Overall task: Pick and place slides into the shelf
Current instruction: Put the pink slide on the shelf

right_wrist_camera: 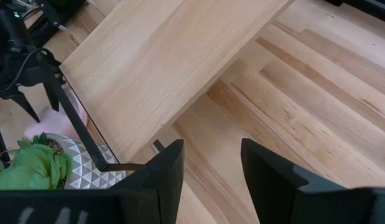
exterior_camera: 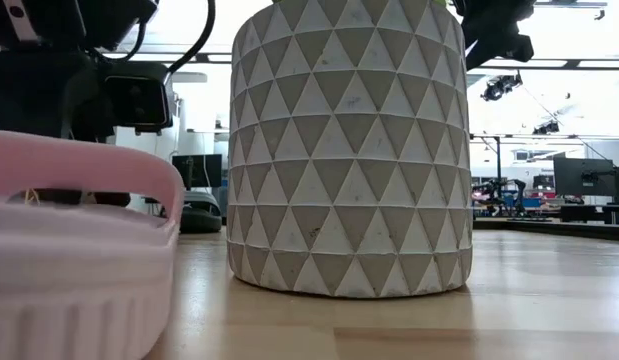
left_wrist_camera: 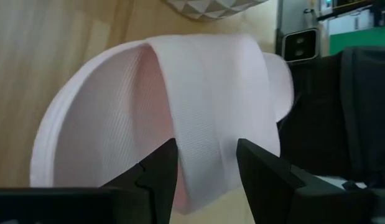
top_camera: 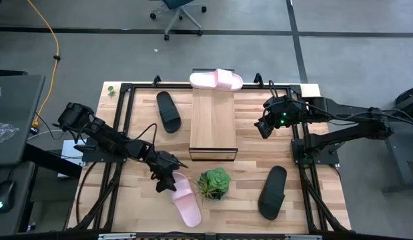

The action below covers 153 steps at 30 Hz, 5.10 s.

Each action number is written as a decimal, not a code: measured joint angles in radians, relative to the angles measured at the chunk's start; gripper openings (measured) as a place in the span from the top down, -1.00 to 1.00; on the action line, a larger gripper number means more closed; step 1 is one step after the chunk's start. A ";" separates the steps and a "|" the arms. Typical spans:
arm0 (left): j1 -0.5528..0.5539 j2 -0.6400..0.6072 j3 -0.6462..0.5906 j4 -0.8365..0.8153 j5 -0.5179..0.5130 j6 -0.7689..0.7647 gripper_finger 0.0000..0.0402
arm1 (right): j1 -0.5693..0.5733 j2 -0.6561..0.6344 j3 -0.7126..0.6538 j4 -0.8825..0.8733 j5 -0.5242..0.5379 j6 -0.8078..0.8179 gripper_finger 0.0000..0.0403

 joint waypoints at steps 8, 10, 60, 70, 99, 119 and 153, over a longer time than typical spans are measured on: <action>0.000 0.000 0.000 0.015 0.033 0.002 0.40 | 0.000 0.000 0.000 -0.009 0.026 0.000 0.25; 0.000 0.000 0.000 0.015 0.034 0.003 0.54 | 0.000 0.000 0.000 -0.011 0.026 0.000 0.25; 0.000 -0.358 0.000 -0.282 -0.113 0.031 1.00 | 0.000 0.000 0.000 -0.010 0.043 -0.019 0.25; 0.000 -0.623 0.091 -0.744 -0.231 0.048 1.00 | 0.000 0.000 0.000 -0.010 0.061 -0.027 0.25; 0.001 -0.700 0.795 -1.529 -1.000 0.351 1.00 | -0.118 0.000 0.000 0.238 -0.050 -0.133 0.25; 0.067 -0.586 0.863 -1.207 -0.960 0.764 1.00 | -0.288 0.134 0.001 0.707 -0.441 -0.147 0.25; 0.795 -0.228 0.899 -0.942 0.041 1.216 1.00 | -0.422 0.805 1.083 -0.014 -0.537 -0.603 0.25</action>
